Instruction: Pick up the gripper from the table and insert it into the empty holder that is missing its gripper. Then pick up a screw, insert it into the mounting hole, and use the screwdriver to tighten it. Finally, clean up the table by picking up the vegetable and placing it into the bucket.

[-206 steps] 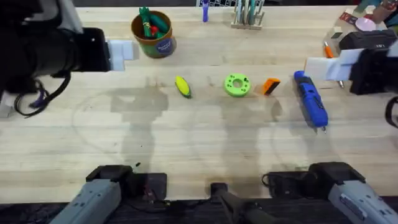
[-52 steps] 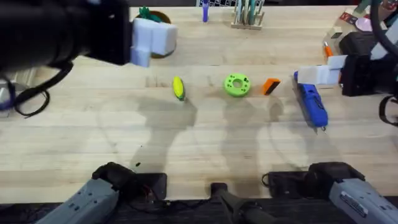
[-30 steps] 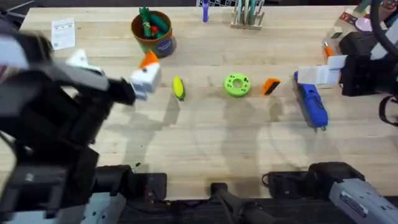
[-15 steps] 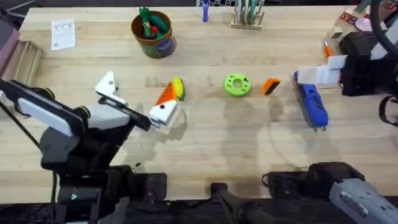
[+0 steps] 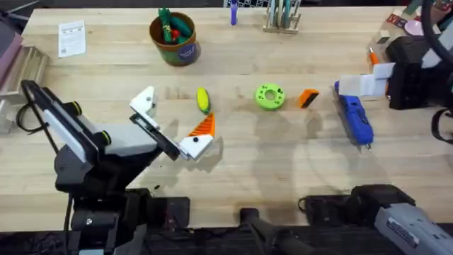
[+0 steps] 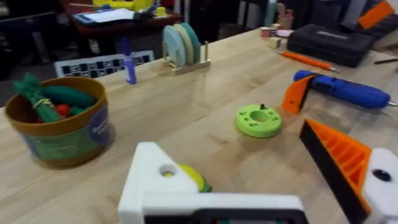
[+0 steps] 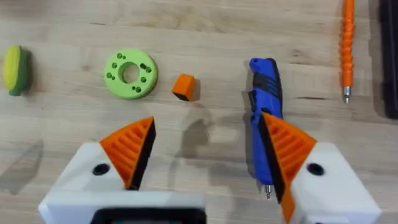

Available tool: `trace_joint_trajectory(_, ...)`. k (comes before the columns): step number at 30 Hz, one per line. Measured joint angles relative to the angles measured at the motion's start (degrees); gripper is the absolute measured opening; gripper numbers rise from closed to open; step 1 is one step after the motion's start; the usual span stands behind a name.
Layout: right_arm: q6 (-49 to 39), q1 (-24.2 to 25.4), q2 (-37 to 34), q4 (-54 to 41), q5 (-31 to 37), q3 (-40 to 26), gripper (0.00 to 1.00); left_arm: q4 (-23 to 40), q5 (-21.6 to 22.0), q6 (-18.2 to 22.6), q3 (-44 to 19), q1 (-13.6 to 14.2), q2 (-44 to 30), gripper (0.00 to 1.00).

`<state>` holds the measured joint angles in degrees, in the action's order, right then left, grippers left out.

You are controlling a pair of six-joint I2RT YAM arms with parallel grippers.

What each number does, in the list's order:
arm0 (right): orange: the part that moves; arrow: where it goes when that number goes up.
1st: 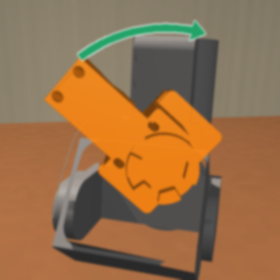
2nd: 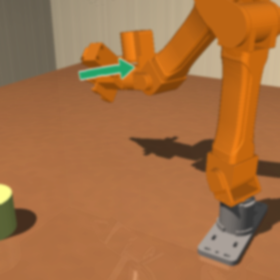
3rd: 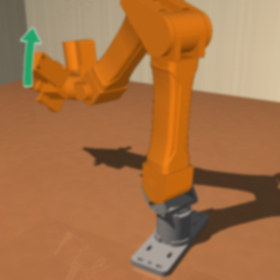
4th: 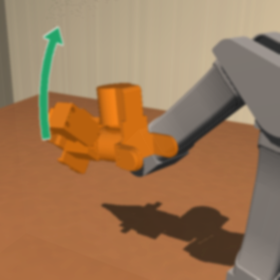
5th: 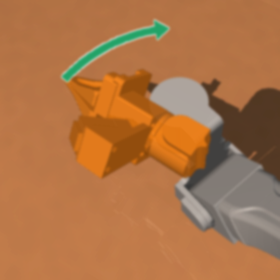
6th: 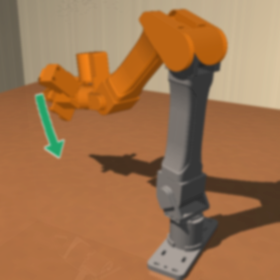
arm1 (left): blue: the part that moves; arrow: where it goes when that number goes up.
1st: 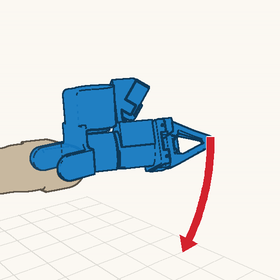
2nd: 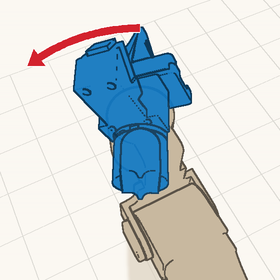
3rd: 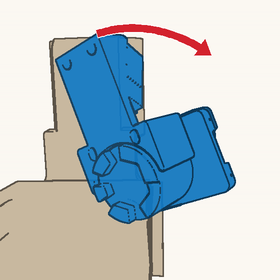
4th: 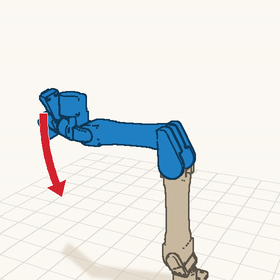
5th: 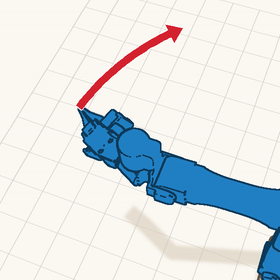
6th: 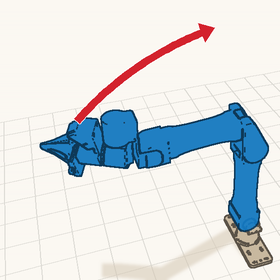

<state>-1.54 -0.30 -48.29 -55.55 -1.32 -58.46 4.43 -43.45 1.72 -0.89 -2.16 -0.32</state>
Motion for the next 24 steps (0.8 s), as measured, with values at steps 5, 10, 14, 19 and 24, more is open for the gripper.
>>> trace_joint_trajectory(5,0.0,0.0,0.0,0.0,0.0,0.0,0.994,0.1,-1.8,0.0,0.0,2.9,0.0,0.986)
trace_joint_trajectory(10,0.0,0.0,0.0,0.0,0.0,0.0,0.993,0.2,-2.3,0.0,0.0,5.9,0.0,0.986)
trace_joint_trajectory(14,0.0,0.0,0.0,0.0,0.0,0.0,0.992,0.2,-2.5,0.0,0.0,6.7,0.0,0.986)
trace_joint_trajectory(19,0.0,0.0,0.0,0.0,0.0,0.0,0.992,0.3,-3.5,0.0,0.0,6.7,0.0,0.986)
trace_joint_trajectory(24,0.0,0.0,0.0,0.0,0.0,0.0,0.992,0.5,-5.6,0.0,0.0,6.7,0.0,0.986)
